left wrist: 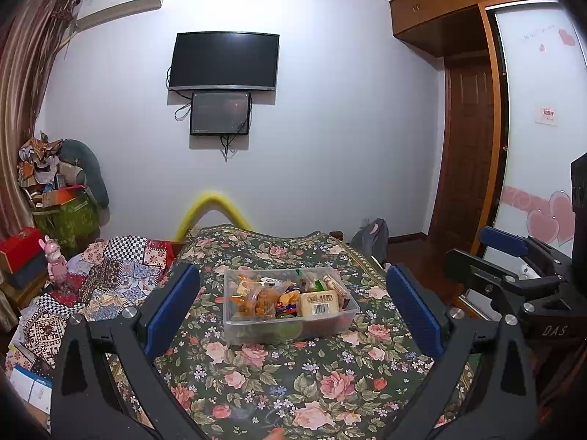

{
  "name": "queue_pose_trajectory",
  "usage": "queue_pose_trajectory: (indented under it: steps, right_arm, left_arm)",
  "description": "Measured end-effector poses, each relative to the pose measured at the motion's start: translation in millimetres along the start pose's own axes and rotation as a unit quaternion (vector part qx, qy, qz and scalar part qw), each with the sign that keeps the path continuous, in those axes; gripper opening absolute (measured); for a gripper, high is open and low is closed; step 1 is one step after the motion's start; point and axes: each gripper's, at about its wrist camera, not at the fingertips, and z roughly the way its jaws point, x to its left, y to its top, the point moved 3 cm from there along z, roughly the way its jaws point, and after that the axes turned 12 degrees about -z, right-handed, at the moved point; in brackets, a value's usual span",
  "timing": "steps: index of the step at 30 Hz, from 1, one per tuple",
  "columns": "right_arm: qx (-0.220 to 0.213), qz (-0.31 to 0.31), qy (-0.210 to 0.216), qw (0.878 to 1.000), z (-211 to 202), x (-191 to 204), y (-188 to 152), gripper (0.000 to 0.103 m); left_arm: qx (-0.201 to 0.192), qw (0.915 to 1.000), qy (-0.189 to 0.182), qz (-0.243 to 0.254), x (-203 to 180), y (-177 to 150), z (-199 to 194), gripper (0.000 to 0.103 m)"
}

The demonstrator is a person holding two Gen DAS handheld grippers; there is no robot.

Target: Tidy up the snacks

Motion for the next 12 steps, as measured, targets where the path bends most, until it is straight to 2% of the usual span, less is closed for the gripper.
queue_pose_trajectory:
  steps: [12]
  right_arm:
    - [0.003,0.005,0.004,1.000,5.1,-0.6,-4.2,0.103]
  left_arm:
    - [0.006,1.0000,0.005,0.005,1.4,-5.1,6.7,0.103]
